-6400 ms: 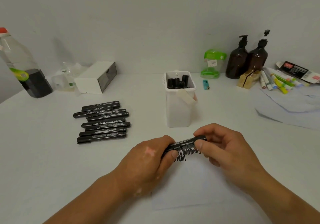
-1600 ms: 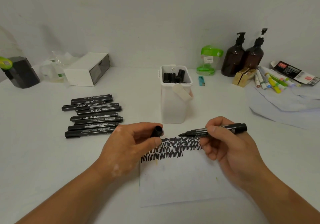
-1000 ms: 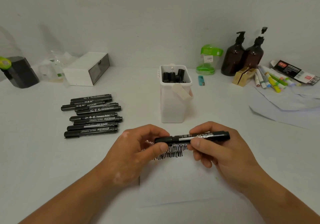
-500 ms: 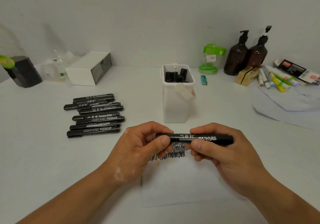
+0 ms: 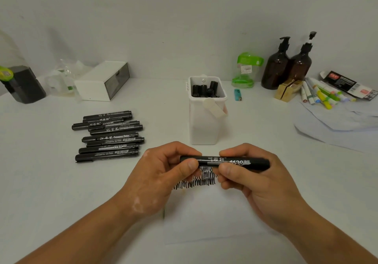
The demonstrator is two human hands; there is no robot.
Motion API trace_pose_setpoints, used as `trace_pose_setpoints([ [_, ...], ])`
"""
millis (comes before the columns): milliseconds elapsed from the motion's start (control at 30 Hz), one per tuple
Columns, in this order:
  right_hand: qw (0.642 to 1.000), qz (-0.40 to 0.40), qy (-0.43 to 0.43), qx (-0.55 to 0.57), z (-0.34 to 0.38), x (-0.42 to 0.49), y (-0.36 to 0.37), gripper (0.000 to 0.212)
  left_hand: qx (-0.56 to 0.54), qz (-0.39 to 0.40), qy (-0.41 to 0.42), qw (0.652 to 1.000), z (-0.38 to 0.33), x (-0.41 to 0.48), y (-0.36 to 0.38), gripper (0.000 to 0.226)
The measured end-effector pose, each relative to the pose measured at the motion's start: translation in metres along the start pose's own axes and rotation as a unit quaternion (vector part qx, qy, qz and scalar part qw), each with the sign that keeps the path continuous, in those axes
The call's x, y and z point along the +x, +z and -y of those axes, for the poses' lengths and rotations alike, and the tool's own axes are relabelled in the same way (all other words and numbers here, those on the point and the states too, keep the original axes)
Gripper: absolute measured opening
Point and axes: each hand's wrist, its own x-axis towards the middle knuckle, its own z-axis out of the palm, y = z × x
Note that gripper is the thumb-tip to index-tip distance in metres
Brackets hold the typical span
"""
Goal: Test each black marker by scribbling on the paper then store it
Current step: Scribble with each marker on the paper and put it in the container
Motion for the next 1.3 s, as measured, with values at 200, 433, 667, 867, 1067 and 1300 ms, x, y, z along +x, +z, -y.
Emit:
trace_pose_setpoints([
  [200,0.996,0.030,0.012,0.079,0.002,0.003,0.002,0.046,-0.078,-0.015,-0.012,0.997,0.006,0.005,-0.002,0.032],
  [433,0.985,-0.019,-0.035,-0.167,0.000,0.002,-0.004,0.020,-0.089,-0.049,0.028,0.994,-0.001,0.005,-0.016,0.034],
  [667,0.954,-0.019,-0.114,-0.277,0.020,-0.001,0.017,0.014,0.111,-0.058,0.059,0.990,-0.009,-0.001,-0.015,0.025],
  [867,0.903,-0.003,-0.136,-0.407,0.032,0.008,0.045,0.022,0.248,-0.039,0.102,0.963,-0.010,-0.004,-0.014,0.019],
  [1067,0.881,-0.050,-0.181,-0.434,0.063,0.024,0.037,0.009,0.281,-0.058,0.062,0.956,-0.004,0.001,-0.027,0.023],
  [1300,0.828,-0.174,-0.264,-0.463,0.162,0.068,0.010,0.009,0.286,-0.099,0.023,0.953,0.007,0.006,-0.034,0.021],
])
